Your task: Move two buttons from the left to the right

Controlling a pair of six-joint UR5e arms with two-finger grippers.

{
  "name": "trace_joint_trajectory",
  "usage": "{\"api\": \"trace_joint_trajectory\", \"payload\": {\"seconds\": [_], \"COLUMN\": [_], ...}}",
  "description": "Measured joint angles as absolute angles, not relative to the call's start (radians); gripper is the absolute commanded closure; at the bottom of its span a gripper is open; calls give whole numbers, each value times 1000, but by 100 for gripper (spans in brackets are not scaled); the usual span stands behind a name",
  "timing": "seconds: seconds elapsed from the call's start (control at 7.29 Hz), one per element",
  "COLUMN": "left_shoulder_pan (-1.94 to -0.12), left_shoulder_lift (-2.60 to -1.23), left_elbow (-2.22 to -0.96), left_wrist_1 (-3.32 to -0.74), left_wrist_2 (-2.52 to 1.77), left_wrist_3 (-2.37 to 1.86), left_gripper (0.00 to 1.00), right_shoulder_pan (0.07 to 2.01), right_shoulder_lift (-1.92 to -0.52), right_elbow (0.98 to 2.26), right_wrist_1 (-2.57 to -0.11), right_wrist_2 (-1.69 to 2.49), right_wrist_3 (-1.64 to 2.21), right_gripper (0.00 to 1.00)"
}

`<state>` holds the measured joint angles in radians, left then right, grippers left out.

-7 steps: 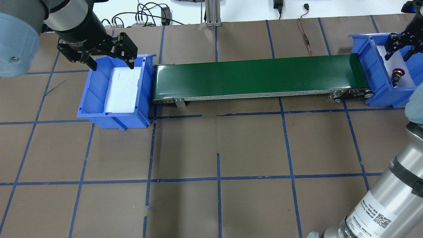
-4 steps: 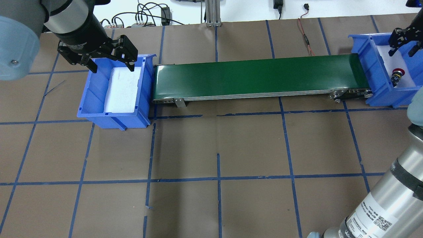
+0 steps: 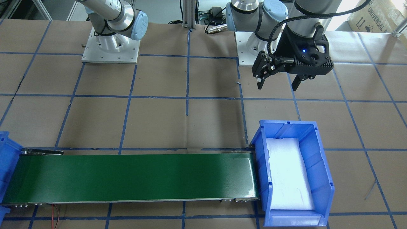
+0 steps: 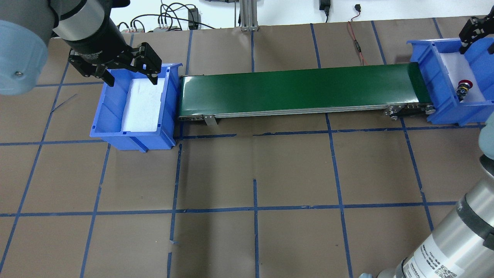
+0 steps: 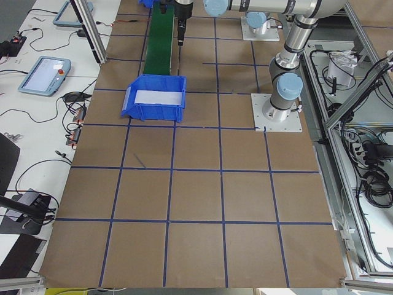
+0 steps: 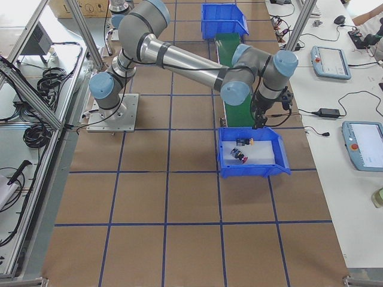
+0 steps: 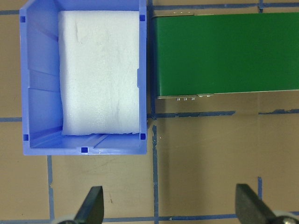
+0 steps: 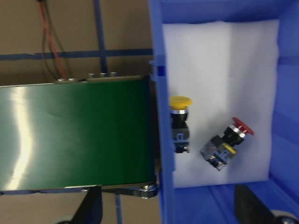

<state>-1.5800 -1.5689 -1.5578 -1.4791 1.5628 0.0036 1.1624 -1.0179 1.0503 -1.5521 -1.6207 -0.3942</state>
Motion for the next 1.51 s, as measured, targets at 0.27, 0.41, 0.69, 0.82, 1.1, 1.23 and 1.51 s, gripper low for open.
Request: {"api": "trace_joint_trajectory", "payload": {"seconds": [0.27,0.41,0.69,0.82,1.1,1.23,1.51], "left_shoulder_pan": [-1580,-1580,-1580,-1580,-1580,-1580,-1581], "left_shoulder_lift": [-1568,-1570,-1571,-1572,-1575,-1576,-1575], "left_elbow": [-1558,-1558,-1560,-1560,-1559,-1559,-1561], "left_wrist_1": [-1479,-1479,-1479,-1479,-1479,-1479,-1479], "left_wrist_2": [1561,1560,1559,1559,1559,1560,1561], "left_wrist_3": [-2,-4,-5,-5,-5,-4,-3], "left_gripper": [0,0,0,0,0,0,0], "right_shoulder_pan": [1289,1364,1515,1582,1680,1689,1670], "right_shoulder_lift": [-1125,-1194,-1322,-1374,-1432,-1440,-1445], "right_elbow": [1117,1158,1233,1269,1344,1367,1400], "right_wrist_1": [-1502,-1488,-1457,-1447,-1451,-1455,-1463], "right_wrist_2": [-1625,-1630,-1631,-1626,-1620,-1618,-1617], "right_wrist_3": [-308,-249,-105,-30,51,60,65], "right_gripper": [0,0,0,0,0,0,0]}}
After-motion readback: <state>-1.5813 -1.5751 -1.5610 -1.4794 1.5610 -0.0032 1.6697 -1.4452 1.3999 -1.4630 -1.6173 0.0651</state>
